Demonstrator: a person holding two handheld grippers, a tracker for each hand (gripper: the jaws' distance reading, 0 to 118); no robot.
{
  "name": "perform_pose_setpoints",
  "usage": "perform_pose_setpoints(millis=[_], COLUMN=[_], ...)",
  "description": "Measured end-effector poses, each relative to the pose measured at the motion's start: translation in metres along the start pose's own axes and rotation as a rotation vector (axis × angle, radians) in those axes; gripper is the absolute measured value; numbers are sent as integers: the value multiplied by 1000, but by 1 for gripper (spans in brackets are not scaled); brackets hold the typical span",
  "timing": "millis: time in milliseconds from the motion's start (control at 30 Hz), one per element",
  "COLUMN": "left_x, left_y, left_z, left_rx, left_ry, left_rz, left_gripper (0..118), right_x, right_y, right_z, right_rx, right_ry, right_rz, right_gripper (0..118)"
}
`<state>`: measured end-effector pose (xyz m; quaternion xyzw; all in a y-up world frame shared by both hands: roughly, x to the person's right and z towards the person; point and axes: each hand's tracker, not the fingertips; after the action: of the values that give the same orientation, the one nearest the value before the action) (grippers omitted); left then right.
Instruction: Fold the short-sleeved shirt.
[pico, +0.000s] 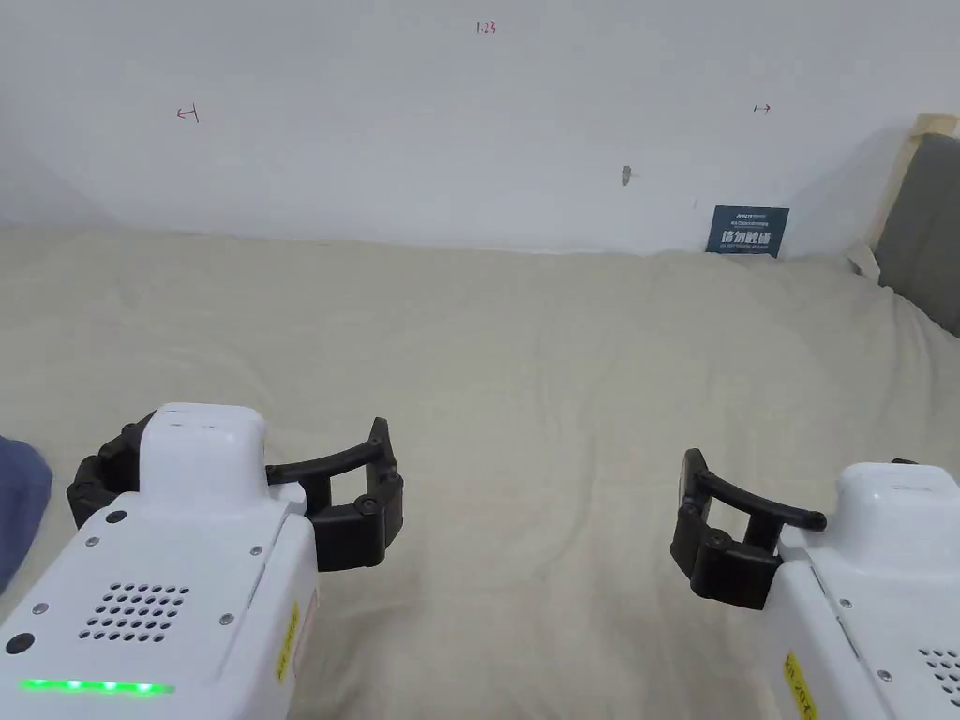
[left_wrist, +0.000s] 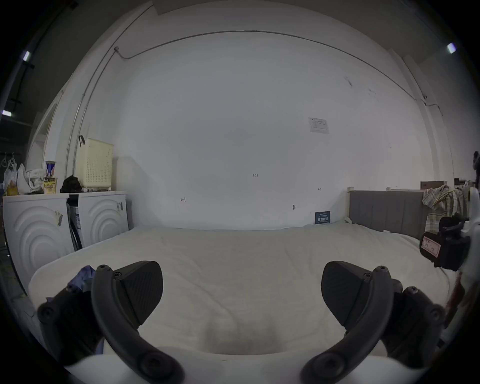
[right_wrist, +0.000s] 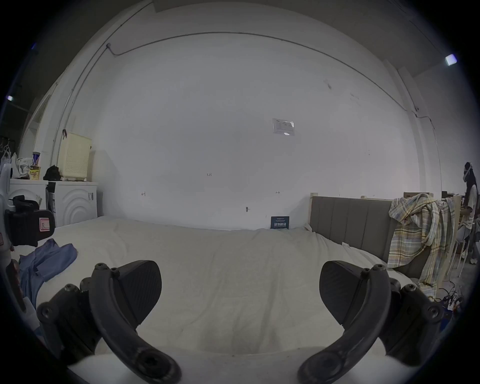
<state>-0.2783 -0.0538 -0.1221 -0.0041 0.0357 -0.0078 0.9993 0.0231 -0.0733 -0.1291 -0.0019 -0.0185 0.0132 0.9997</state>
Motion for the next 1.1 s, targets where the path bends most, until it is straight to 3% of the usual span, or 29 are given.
perform_pose_setpoints(millis=[700,767,800,833,900,967,1100], left_x=[6,6,6,5,8,10,14], left_y=[1,0,0,-1,0,-2,-7], left_z=[3,2,3,4,2,2,6], left_rx=[18,10,3,6,-31,-93,-26], left_ry=[-17,-24,-43,-49,-17,29,-14], left_rz=[-41,-40,-37,-34,-74,-108,-116], left_gripper=[118,114,97,71,0,0,0], right_x=[-3,-2,-1,-1,-1,-6,0], right_y=[4,4,4,4,5,-2,-3], right_z=[2,3,3,5,6,0,-1], right_rx=[-17,-22,-24,-21,-1,-3,-1], right_ry=[39,41,43,42,22,-30,-21], right_rz=[26,18,11,7,18,29,-5], right_gripper=[118,117,105,80,0,0,0])
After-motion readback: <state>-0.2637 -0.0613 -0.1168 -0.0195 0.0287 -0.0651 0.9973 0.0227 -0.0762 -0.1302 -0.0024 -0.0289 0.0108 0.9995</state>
